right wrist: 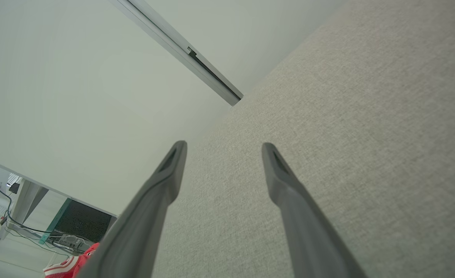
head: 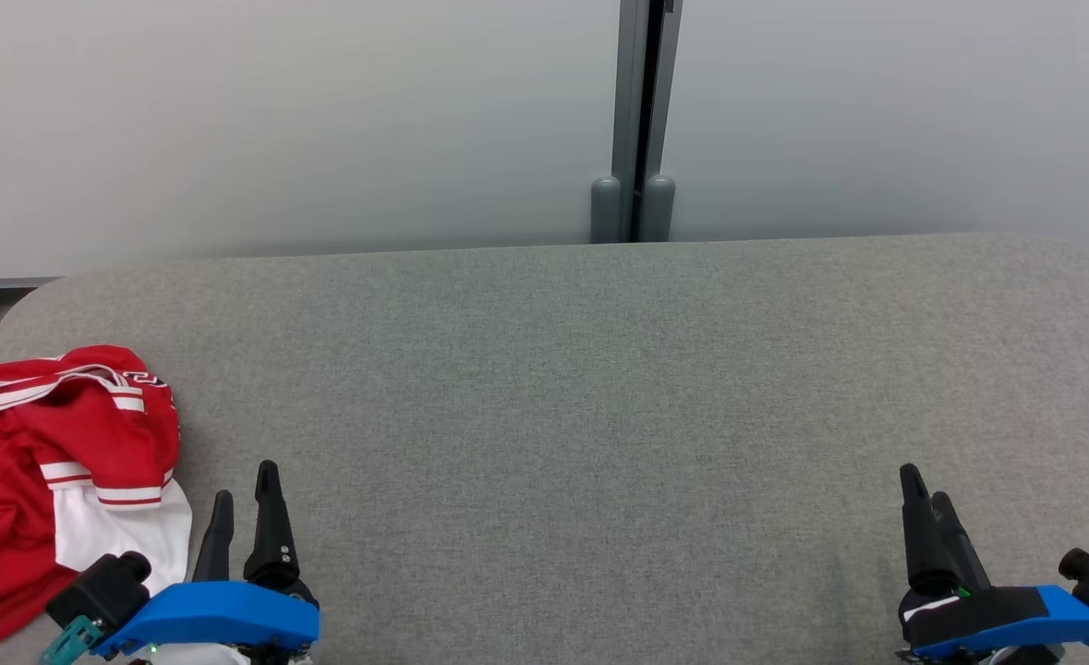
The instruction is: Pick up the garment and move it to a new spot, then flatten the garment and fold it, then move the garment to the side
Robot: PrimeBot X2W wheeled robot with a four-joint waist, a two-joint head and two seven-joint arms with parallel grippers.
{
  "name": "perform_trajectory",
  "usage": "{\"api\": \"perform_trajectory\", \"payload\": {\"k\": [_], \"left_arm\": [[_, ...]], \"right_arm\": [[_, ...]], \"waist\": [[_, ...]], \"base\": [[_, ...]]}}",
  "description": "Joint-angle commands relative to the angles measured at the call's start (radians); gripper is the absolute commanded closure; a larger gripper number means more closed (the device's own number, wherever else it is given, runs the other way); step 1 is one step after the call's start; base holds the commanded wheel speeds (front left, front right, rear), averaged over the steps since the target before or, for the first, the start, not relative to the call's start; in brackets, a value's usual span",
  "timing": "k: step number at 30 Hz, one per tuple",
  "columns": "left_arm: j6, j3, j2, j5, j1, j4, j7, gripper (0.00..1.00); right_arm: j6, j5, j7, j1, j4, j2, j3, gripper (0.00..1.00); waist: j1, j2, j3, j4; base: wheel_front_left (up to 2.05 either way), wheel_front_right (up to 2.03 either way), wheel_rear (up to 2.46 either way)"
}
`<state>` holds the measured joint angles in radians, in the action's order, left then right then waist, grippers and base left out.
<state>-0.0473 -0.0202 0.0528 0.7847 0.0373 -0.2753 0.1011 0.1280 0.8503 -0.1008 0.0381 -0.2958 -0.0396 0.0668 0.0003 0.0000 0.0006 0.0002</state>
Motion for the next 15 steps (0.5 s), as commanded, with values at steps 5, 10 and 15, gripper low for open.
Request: {"api": "perform_trajectory", "payload": {"k": [5,10,15], "left_arm": [[0.006,-0.014,0.008,-0.080,0.007,0.005,0.022,0.00],[0.010,-0.026,0.012,-0.145,0.005,0.000,0.037,0.00],[0.012,-0.036,0.016,-0.199,0.002,-0.010,0.050,0.00]], "right_arm": [[0.003,-0.070,-0.022,0.002,0.006,-0.009,-0.003,0.00],[0.003,-0.125,-0.037,0.000,0.004,-0.009,-0.005,0.00],[0.003,-0.175,-0.050,-0.005,0.005,-0.010,-0.007,0.00]], "waist": [[0.0000,0.0000,-0.001,0.002],[0.0000,0.0000,-0.001,0.003],[-0.0001,0.0000,-0.002,0.004]], "base": [[0.00,0.00,0.00],[0.00,0.00,0.00],[0.00,0.00,0.00]]}}
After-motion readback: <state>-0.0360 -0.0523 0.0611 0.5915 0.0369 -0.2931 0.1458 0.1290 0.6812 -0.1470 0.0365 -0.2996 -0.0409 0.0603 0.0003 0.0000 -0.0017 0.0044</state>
